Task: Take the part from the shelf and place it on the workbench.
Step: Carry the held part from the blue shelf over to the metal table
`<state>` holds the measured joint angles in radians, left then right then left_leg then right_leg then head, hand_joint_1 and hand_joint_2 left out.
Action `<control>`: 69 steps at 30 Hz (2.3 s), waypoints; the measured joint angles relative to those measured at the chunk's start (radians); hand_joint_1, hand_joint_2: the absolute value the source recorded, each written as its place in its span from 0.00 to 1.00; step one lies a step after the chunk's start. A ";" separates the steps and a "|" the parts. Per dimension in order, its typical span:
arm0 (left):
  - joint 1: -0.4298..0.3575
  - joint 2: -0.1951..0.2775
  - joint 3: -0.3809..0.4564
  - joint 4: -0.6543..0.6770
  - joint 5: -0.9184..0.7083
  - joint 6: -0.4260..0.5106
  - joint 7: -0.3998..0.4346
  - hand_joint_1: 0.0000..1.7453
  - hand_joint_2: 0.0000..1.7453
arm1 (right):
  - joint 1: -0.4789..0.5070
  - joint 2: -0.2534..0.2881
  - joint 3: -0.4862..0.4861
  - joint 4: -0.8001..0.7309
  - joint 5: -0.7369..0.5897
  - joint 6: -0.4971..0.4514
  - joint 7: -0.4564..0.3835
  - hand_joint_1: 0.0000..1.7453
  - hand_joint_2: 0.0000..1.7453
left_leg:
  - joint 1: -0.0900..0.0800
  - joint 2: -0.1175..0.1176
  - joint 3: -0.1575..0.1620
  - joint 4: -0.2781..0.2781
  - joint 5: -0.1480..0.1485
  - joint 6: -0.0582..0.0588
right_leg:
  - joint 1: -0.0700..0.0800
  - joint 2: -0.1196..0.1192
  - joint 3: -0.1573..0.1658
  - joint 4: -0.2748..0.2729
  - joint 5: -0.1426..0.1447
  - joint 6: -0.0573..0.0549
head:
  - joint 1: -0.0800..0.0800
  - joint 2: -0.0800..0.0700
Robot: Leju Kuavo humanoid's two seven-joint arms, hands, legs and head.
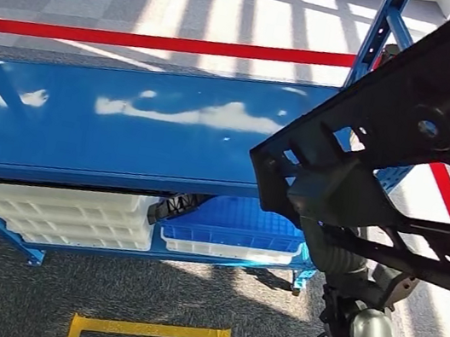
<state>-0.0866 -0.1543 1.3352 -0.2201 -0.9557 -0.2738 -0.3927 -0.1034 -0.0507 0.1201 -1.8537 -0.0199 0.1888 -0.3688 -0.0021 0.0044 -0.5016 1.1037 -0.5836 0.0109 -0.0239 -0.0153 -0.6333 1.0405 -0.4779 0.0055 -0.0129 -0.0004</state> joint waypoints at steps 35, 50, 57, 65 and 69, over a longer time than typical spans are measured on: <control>-0.003 0.001 -0.004 0.000 -0.025 0.002 0.020 0.00 1.00 | -0.025 -0.041 -0.012 0.123 -0.026 0.121 -0.047 1.00 1.00 | -0.010 -0.002 0.062 -0.126 0.001 0.018 | 0.001 -0.004 0.001 -0.014 0.017 0.025 | -0.001 0.000; -0.001 -0.001 -0.005 0.000 -0.029 0.001 0.025 0.00 1.00 | -0.028 -0.084 0.021 0.141 0.004 0.129 -0.061 1.00 1.00 | -0.008 -0.081 -0.047 -0.079 0.044 0.013 | 0.001 0.065 0.082 -0.009 -0.069 0.017 | 0.001 0.000; 0.000 0.000 -0.005 0.000 -0.028 0.001 0.026 0.00 1.00 | -0.027 -0.085 0.033 0.141 0.006 0.134 -0.068 1.00 1.00 | 0.009 -0.018 -0.183 0.195 -0.082 -0.030 | -0.007 -0.024 0.080 -0.014 -0.068 0.000 | -0.002 0.000; 0.002 0.000 -0.005 0.000 -0.025 0.004 0.041 0.00 1.00 | -0.033 -0.094 0.054 0.138 0.022 0.148 -0.090 1.00 1.00 | -0.008 0.061 -0.066 -0.078 0.058 -0.005 | 0.000 -0.107 0.089 -0.016 -0.074 0.024 | -0.002 0.000; 0.007 0.000 -0.004 0.000 -0.020 0.016 0.051 0.00 1.00 | -0.035 -0.105 0.065 0.120 0.031 0.147 -0.099 1.00 1.00 | 0.000 0.023 -0.066 -0.091 0.072 0.022 | -0.005 -0.038 0.064 0.057 -0.133 0.036 | 0.000 0.000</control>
<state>-0.0799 -0.1544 1.3311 -0.2201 -0.9757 -0.2577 -0.3415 -0.1385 -0.1552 0.1847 -1.7338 0.0114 0.3361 -0.4683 -0.0017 0.0272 -0.5675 1.0129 -0.5112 0.0332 -0.0292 -0.0533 -0.5692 1.0975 -0.6109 0.0412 -0.0131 -0.0004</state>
